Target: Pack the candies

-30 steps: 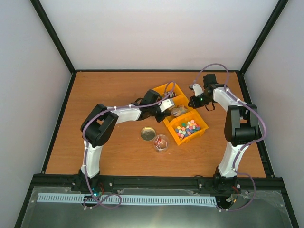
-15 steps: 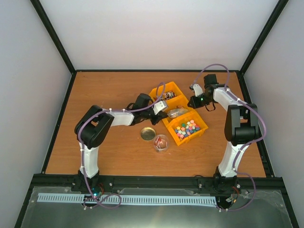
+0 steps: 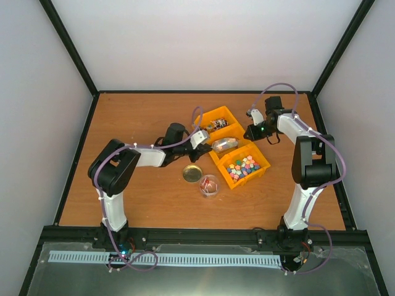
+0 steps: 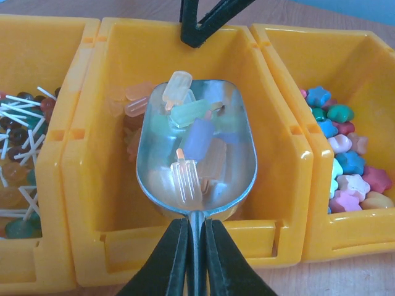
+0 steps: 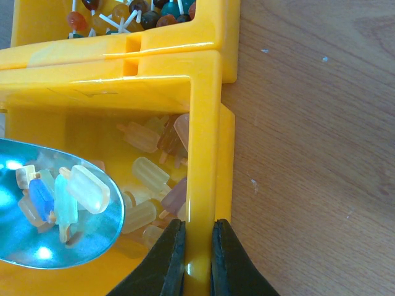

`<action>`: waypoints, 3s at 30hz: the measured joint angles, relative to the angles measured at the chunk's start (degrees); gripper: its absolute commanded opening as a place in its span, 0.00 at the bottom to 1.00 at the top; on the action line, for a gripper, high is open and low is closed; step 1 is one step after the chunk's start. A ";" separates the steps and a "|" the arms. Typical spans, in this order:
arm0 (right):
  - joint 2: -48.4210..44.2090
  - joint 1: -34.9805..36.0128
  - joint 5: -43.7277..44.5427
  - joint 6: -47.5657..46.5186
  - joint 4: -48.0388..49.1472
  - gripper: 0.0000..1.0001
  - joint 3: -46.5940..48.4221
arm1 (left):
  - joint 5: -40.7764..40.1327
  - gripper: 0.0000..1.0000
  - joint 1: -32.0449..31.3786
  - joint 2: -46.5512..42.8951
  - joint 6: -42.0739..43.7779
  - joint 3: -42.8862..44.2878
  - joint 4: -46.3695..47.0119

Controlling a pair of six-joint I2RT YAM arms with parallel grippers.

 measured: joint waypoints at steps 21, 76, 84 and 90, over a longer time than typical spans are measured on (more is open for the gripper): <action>0.00 -0.04 -0.22 -0.24 -0.04 0.03 0.00 | 9.29 0.01 5.27 -13.40 -0.26 -1.62 -7.41; 0.42 -0.42 -2.78 -1.86 -0.24 0.03 0.00 | -5.55 0.01 2.14 -38.03 37.18 1.55 -72.46; 0.46 -0.42 -3.02 -2.10 -0.26 0.03 0.00 | -7.58 0.01 1.18 -37.70 37.18 2.10 -74.31; 0.48 -0.42 -3.17 -2.12 -0.28 0.03 0.00 | -9.40 0.01 -0.26 -37.33 37.18 3.80 -75.23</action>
